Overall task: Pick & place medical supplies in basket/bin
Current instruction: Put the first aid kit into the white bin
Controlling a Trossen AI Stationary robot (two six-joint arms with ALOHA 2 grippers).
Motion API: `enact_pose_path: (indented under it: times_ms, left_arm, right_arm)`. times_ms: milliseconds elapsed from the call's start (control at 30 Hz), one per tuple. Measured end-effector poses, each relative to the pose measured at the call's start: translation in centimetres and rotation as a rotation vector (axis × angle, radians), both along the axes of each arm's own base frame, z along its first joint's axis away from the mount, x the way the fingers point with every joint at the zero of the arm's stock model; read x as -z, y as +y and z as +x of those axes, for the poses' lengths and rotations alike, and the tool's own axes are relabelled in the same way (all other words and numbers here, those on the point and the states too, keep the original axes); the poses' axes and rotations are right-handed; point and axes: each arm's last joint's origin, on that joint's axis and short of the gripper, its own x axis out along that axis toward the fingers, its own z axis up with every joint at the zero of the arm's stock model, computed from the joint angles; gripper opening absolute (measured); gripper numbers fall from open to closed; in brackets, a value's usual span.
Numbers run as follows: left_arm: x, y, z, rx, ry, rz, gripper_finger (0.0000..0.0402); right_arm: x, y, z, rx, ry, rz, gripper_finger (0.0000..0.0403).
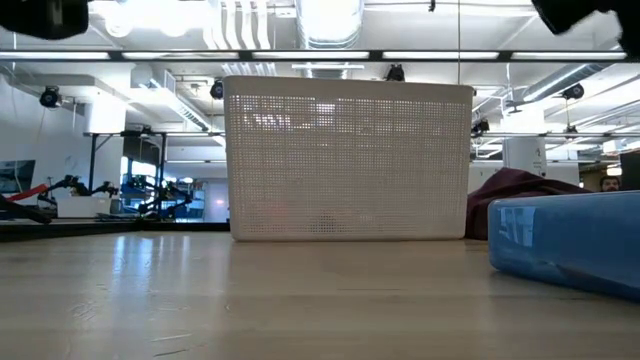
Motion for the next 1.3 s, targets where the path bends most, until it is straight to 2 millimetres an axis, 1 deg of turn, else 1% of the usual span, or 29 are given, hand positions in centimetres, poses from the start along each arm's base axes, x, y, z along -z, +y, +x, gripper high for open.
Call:
enact_pose_path:
  times_ms: [133,233,300,467,667,767,867,1033,1167,1300]
  left_arm:
    - [1.2,-2.2,2.0,0.029,0.066,-0.039,0.0255]
    - [1.8,-3.7,3.5,0.052,0.105,-0.047,0.0255]
    - [1.9,-4.3,4.4,0.062,0.121,-0.070,0.0255]
    - [2.5,-4.6,6.4,0.068,0.166,-0.101,0.0255]
    - [3.4,-3.9,8.2,0.082,0.225,-0.162,0.0255]
    - [4.1,-3.7,8.6,0.091,0.264,-0.194,0.0255]
    - [4.8,-3.9,8.7,0.095,0.298,-0.220,0.0255]
    - [6.5,-4.0,8.9,0.060,0.378,-0.259,0.0255]
    - [8.3,-3.9,10.0,0.039,0.421,-0.305,0.0255]
    - [9.7,-3.7,11.7,0.046,0.390,-0.335,0.0255]
  right_arm:
    - [3.6,1.8,-0.1,0.001,-0.102,0.118,0.0313]
    - [6.0,2.5,-0.4,0.013,-0.135,0.159,0.0310]
    - [7.5,2.6,-0.9,0.032,-0.126,0.152,0.0308]
    - [10.3,2.6,-2.2,0.027,-0.113,0.137,0.0314]
    - [12.8,3.0,-2.3,-0.034,-0.274,0.246,0.0312]
    - [13.7,3.0,-2.4,-0.023,-0.356,0.297,0.0305]
    - [14.1,2.8,-2.4,0.010,-0.400,0.296,0.0302]
    - [14.0,2.7,-2.2,0.036,-0.454,0.285,0.0301]
    - [13.8,2.8,-1.9,0.042,-0.479,0.301,0.0302]
    - [13.3,3.0,-1.2,0.023,-0.500,0.288,0.0302]
